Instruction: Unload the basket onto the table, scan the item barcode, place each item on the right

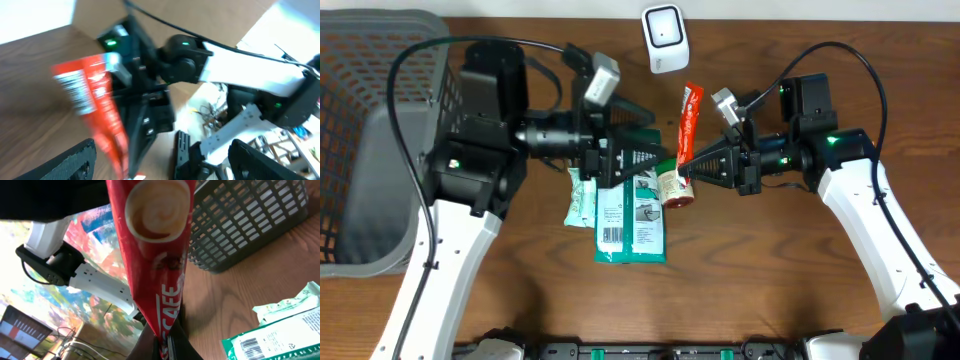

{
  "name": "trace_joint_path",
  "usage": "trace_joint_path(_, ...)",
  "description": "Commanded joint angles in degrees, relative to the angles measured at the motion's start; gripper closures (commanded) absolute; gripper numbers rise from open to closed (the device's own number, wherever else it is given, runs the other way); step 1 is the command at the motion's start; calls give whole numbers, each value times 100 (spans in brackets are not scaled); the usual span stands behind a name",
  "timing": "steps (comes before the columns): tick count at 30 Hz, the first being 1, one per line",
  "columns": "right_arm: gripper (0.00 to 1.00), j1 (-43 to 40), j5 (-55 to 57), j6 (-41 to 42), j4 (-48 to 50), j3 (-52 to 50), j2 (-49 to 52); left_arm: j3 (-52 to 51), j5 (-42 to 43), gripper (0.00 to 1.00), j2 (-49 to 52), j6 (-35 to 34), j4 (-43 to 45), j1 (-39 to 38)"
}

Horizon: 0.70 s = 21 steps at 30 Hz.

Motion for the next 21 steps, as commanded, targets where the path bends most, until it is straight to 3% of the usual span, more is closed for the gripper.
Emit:
trace_joint_path(1, 99, 74, -232, 103, 0, 96, -114, 74, -72, 16, 0, 101, 118, -258)
trace_joint_path(6, 99, 166, -232, 162, 0, 96, -463, 74, -761, 15, 33, 101, 116, -361)
trace_joint_path(13, 99, 177, -229, 184, 4, 96, -1071, 74, -765, 16, 33, 98, 116, -426)
trace_joint_path(21, 99, 197, -229, 181, 9, 94, -1095, 74, -767, 15, 33, 96, 352, -798)
